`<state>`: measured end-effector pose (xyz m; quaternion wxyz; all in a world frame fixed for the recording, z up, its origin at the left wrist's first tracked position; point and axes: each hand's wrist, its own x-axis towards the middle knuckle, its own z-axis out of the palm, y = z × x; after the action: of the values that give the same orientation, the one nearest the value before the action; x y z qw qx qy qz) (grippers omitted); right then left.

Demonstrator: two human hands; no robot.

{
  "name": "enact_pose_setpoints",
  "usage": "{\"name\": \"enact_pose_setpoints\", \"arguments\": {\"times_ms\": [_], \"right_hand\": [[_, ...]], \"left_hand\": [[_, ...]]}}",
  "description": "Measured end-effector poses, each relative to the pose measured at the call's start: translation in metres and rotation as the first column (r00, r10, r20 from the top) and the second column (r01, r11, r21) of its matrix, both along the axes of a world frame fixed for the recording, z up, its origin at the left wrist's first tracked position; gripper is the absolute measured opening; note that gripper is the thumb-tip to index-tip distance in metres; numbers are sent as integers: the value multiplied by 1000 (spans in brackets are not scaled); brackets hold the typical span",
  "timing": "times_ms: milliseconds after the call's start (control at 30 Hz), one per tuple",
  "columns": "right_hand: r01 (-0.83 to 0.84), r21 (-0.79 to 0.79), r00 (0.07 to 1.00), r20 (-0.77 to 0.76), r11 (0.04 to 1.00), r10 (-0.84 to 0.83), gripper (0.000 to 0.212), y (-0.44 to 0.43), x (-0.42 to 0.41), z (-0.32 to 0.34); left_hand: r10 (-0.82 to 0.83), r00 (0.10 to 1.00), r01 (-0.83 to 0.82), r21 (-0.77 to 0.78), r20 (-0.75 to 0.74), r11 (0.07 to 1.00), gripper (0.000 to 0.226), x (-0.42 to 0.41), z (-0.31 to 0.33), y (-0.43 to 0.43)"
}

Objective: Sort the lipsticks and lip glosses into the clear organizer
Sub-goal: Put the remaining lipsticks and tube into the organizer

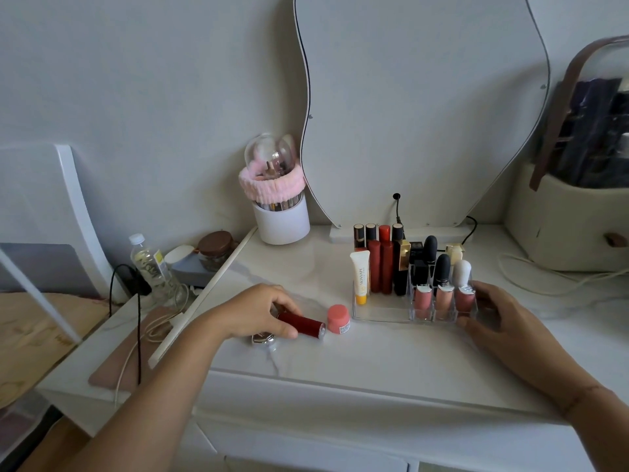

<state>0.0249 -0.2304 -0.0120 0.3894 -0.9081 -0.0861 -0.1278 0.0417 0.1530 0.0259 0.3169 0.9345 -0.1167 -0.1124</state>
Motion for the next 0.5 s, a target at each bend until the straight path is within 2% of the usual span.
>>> {"name": "enact_pose_setpoints", "arguments": {"times_ms": [300,433,500], "right_hand": [[-3,11,1000,-11,1000,3,50,0,-2,2],[-6,14,1000,-3,1000,6,50,0,-2,2],[-8,18,1000,-4,1000,8,50,0,-1,1]], "left_hand": [[180,970,-139,-233,165,962,25,0,7,-12],[262,923,-132,-406,283,904,29,-5,22,-29],[283,892,-105,-446,354,889,30,-8,32,-41]]}}
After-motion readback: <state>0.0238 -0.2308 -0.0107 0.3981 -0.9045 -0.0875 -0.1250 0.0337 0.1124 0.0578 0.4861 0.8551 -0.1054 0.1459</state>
